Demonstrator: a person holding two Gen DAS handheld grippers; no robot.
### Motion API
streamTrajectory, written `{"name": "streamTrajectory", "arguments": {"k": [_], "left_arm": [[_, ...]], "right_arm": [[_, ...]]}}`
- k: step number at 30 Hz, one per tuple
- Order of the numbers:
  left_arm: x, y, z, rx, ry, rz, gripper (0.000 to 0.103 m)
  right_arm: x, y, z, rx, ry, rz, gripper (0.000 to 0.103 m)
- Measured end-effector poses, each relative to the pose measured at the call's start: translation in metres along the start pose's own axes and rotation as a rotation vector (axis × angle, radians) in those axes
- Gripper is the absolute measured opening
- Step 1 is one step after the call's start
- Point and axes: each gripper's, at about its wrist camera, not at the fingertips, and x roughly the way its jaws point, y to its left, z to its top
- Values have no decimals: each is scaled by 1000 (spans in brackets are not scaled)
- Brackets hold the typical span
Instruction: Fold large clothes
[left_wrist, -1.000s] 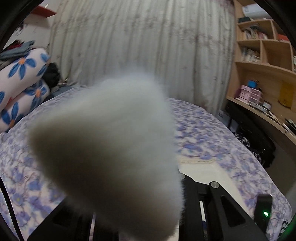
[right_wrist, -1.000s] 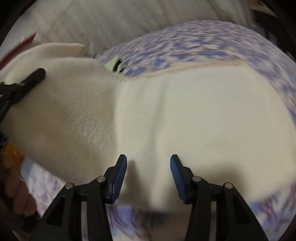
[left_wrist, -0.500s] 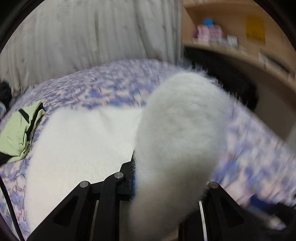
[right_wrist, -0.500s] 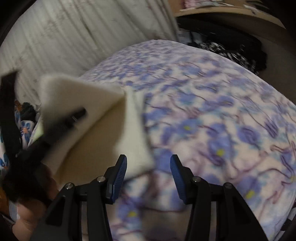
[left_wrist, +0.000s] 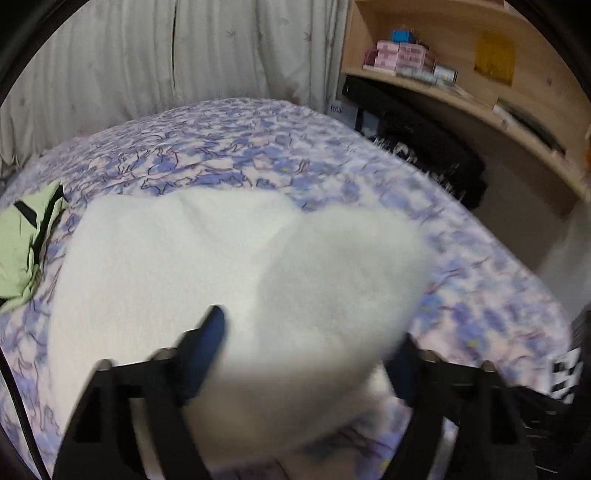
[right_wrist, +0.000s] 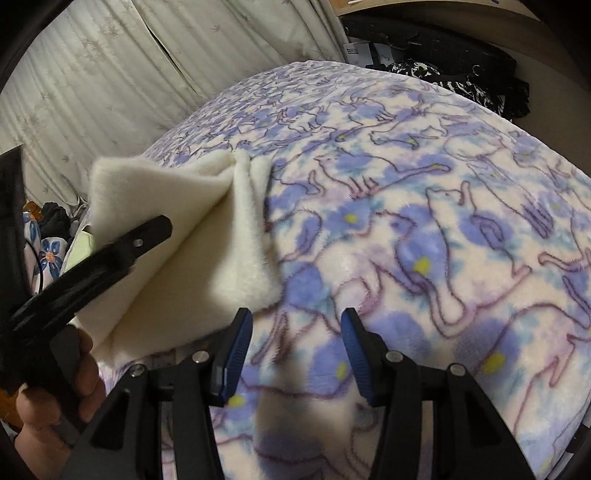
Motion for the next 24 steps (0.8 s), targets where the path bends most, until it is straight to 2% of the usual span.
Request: {"name": "streamTrajectory", "arguments": {"k": [6, 10, 12, 14, 18, 21, 24], "left_arm": [[-52, 13, -7, -45, -19, -35, 83], [-75, 46, -11, -107, -14, 11, 83], [-81, 71, -15, -133, 1, 60, 84], [-82, 93, -19, -154, 25, 109, 84], [-75, 136, -23, -220, 85, 141, 84], [-67, 164, -23, -279, 96, 146, 84], [-52, 183, -22, -314, 110, 131, 84]], "right_arm": [[-13, 9, 5, -24, -10, 13, 51], [-26, 20, 14, -52, -27, 52, 51], [-33, 28, 21, -79, -45, 69, 51], [-38, 38, 34, -105, -58, 98, 51], [-38, 58, 61, -137, -54, 149, 51], [-22, 76, 85, -171, -19, 167, 51], [7, 93, 102, -197, 62, 199, 51]]}}
